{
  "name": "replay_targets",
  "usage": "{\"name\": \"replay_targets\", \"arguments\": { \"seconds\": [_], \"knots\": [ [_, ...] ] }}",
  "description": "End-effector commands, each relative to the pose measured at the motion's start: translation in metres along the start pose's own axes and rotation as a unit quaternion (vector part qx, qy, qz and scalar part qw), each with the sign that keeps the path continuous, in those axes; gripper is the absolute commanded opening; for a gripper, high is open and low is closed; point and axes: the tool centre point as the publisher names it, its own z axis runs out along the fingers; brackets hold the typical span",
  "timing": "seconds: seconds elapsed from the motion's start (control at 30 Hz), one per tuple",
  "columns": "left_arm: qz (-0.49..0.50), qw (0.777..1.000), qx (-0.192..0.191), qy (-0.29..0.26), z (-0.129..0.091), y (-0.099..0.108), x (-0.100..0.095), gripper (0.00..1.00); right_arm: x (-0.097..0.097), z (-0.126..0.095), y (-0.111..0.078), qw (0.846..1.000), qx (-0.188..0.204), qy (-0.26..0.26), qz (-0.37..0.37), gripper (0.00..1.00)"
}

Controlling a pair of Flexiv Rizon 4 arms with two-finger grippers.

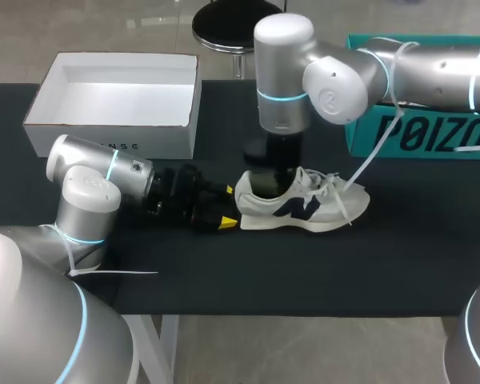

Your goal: Take the shoe out of the shoebox, open the shoe tongue, remove and reinsert the insole, then place the shoe into the shoebox

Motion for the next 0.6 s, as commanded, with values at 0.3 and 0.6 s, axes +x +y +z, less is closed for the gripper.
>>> {"name": "replay_targets", "arguments": {
  "seconds": [0.3,0.6],
  "knots": [
    [0.0,1.0,-0.001,0.001,0.002,0.001,-0.001,0.0,0.002,0.039,0.014,1.0,0.018,0.014,-0.001,0.0],
    [0.0,1.0,-0.001,0.001,0.002,0.001,-0.001,0.0,0.003,0.016,0.01,1.0,0.019,-0.011,0.011,0.0]
  ]
}}
